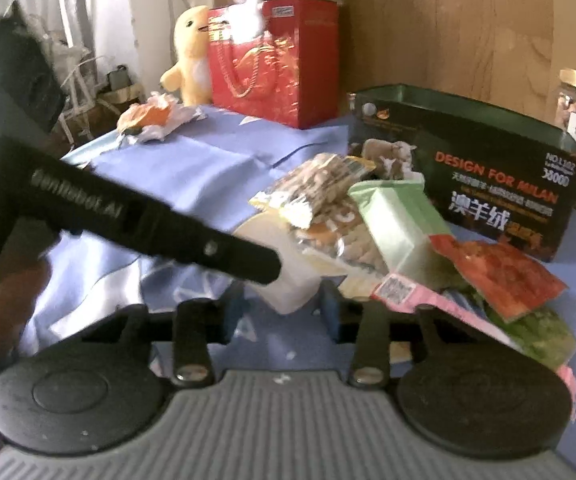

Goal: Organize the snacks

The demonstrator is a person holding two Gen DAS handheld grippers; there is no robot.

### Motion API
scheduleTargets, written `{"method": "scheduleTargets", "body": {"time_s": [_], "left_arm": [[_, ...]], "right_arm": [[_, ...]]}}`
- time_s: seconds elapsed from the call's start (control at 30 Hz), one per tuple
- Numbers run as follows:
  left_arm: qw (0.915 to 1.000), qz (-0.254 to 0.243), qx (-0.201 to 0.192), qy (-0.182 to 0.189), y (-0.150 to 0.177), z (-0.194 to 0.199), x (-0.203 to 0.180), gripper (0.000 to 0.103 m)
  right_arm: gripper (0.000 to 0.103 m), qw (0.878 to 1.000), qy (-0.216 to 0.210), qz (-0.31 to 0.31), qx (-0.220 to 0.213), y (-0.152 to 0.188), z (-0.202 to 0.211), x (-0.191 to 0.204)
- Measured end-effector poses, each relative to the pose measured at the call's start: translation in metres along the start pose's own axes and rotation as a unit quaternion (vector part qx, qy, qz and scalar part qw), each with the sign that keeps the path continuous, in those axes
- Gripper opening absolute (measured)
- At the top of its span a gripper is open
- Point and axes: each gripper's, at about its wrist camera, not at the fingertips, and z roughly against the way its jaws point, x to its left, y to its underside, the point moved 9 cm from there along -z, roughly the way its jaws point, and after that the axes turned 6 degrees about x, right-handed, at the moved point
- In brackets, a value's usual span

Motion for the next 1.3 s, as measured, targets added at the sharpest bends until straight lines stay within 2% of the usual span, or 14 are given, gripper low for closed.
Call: {"method": "scheduleTargets", "body": {"time_s": [0.17, 0.4, 0.6, 0.67, 0.73, 0.83, 0.87, 0.97, 1.07, 1.13, 1.3], "left_arm": [[0.9993, -0.032, -0.019, -0.003, -0.016, 0.012, -0.020, 0.041], [0.9925, -0.092, -0.078, -0.018, -0.096, 0.012, -0.057, 0.041], [0.9929, -0.064, -0.095, -0.033, -0.152, -0.020, -0.048, 0.040], [0.9927, -0.058, -0.092, -0.052, -0.159, -0.031, -0.041, 0.045], [0.9927, -0.056, -0.091, -0.057, -0.156, -0.028, -0.037, 0.046], [0.9908, -0.051, -0.121, -0.031, -0.142, 0.003, -0.032, 0.056], [0.9905, -0.043, -0.128, -0.026, -0.137, 0.012, -0.027, 0.056], [0.9935, -0.005, -0.113, 0.004, -0.111, 0.024, -0.010, 0.056], [0.9959, 0.031, -0.085, 0.011, -0.084, 0.021, 0.005, 0.056], [0.9964, 0.044, -0.071, 0.014, -0.068, 0.019, 0.009, 0.056], [0.9966, 0.049, -0.065, 0.013, -0.038, 0.031, 0.011, 0.056]], "right_arm": [[0.042, 0.999, 0.013, -0.002, -0.046, -0.011, 0.019, -0.001], [0.042, 0.992, 0.054, -0.013, -0.117, -0.075, 0.034, -0.042], [0.044, 0.990, 0.077, -0.049, -0.109, -0.119, 0.002, -0.084], [0.046, 0.989, 0.083, -0.058, -0.103, -0.120, -0.005, -0.090], [0.049, 0.987, 0.086, -0.078, -0.111, -0.116, 0.002, -0.095], [0.049, 0.986, 0.063, -0.090, -0.125, -0.096, 0.025, -0.092], [0.049, 0.987, 0.055, -0.087, -0.120, -0.087, 0.029, -0.089], [0.062, 0.995, 0.033, -0.058, -0.070, -0.060, 0.018, -0.078], [0.062, 0.998, 0.047, -0.029, -0.004, -0.043, -0.010, -0.074], [0.061, 0.998, 0.046, -0.022, 0.025, -0.040, -0.025, -0.074], [0.053, 0.998, 0.013, -0.055, 0.017, -0.042, -0.016, -0.072]]}}
